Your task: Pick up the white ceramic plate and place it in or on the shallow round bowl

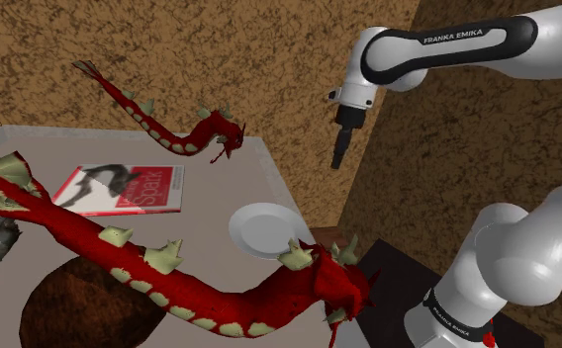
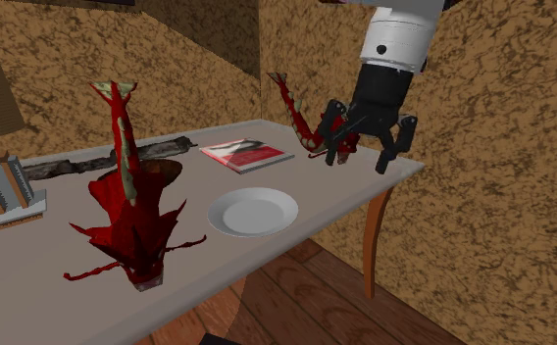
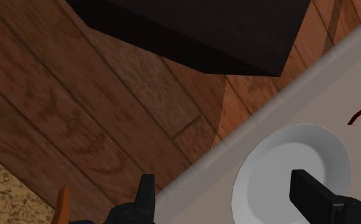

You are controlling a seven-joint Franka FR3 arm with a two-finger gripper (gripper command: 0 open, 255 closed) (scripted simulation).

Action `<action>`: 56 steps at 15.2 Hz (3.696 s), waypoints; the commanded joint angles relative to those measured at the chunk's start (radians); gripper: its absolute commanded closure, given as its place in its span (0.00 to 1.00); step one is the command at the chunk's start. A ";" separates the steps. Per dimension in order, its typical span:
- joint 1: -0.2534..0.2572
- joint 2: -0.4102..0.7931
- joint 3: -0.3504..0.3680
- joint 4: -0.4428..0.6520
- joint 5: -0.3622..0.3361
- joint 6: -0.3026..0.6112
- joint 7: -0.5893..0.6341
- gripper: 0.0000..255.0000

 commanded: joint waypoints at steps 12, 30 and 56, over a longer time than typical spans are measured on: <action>0.063 0.616 -0.065 0.403 0.444 -0.105 -0.473 0.00; 0.079 0.713 -0.022 0.406 0.529 -0.062 -0.538 0.00; 0.076 0.618 -0.031 0.490 0.494 -0.210 -0.440 1.00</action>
